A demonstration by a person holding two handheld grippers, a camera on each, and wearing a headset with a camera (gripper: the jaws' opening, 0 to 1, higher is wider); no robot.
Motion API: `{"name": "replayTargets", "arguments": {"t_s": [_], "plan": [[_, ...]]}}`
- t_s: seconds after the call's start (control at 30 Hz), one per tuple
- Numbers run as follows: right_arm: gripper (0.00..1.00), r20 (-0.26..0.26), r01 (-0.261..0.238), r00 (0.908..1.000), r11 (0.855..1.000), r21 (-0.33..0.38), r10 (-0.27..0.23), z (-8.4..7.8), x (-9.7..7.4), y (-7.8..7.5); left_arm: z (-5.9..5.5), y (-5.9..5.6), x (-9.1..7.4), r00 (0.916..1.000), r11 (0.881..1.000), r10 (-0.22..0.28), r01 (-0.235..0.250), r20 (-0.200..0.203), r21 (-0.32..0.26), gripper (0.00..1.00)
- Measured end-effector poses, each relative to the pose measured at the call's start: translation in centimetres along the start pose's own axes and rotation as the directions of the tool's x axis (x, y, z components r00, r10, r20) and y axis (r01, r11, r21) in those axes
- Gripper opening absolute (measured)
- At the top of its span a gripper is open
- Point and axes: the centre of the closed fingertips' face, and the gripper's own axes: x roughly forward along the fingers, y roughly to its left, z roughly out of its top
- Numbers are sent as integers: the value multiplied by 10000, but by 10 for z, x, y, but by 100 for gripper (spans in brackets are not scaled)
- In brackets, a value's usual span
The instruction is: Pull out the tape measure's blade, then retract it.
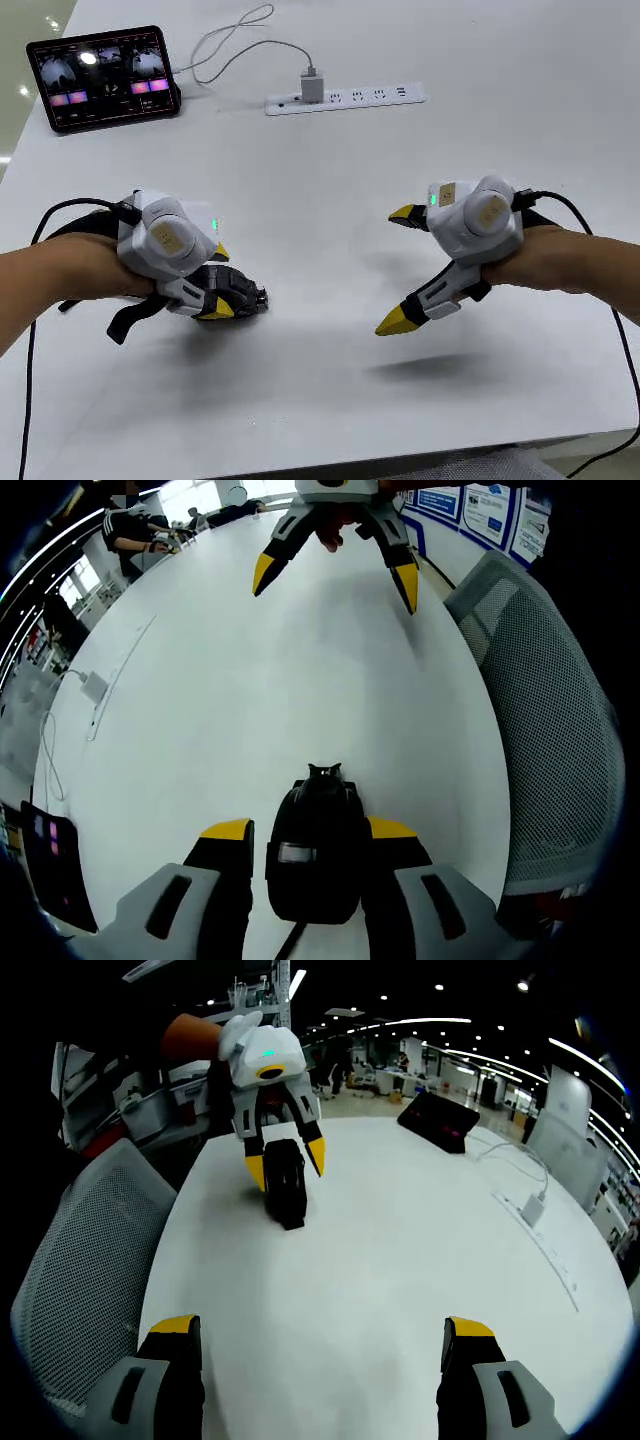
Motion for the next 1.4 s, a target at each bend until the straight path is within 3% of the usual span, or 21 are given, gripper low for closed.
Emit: {"name": "replayTargets", "arguments": {"t_s": [0.07, 0.23, 0.33, 0.57, 0.9, 1.2, 1.4], "plan": [[99, 41, 5, 10000, 9999, -108, -5, 3, 4, -1, -1, -4, 1, 9997, 9998, -203, 204, -151, 31, 33], [99, 449, 45, 9990, 9991, -411, -27, 16, 15, -5, -2, -4, 2, 9996, 9999, -79, 83, -281, 139, 32], [99, 526, -44, 9986, 9989, -475, 69, 20, 20, -5, -3, -5, 5, 9989, 9993, 115, -99, -461, 357, 32], [99, 612, -139, 9980, 9987, -497, 170, 27, 33, -4, -3, -4, 4, 9985, 9997, 139, -128, -530, 221, 31], [86, 652, -718, 9949, 9948, -723, 766, 38, 58, 8, -2, -4, 5, 9989, 9994, 119, -104, -461, 325, 31], [74, 644, -879, 9934, 9909, -1017, 948, 51, 73, 14, -2, -4, 5, 9995, 9996, 51, -43, -312, 275, 31], [61, 574, -1232, 9900, 9876, -976, 1292, 56, 87, 20, -3, -2, 5, 9999, 9997, -68, 71, -125, 234, 31]]}}
